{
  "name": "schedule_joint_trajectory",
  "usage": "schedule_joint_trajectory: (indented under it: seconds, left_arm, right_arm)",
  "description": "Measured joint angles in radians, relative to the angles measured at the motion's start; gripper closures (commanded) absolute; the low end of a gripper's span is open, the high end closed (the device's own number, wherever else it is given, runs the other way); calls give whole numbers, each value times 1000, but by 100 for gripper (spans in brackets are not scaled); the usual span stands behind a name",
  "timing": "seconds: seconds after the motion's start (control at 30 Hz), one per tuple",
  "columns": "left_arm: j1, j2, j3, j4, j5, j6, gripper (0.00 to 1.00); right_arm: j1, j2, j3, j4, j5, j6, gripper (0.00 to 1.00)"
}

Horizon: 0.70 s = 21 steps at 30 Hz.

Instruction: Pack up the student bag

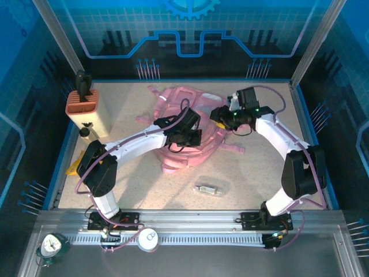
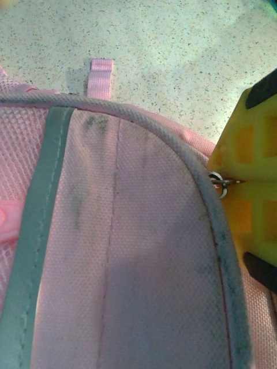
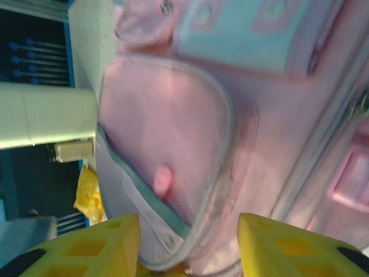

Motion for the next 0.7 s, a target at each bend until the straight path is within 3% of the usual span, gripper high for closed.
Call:
schedule_joint_trajectory:
  seconds: [0.13,0.4,0.6,0.7]
  left_arm:
    - [-1,0,0,0,0,0,100]
    - [-1,0,0,-21,-10,40,100]
    - [20,-22,-2,-60,-29,159,100]
    - [92,-80,-42,-87,-34,197,100]
  right_arm:
    - [57,23,-82,81,-37,96,54]
    - [80,97,-83,170,-85,151,99]
    - [60,104,-40,95,-97,59,100]
    - [29,107,-3,47,-107,1,100]
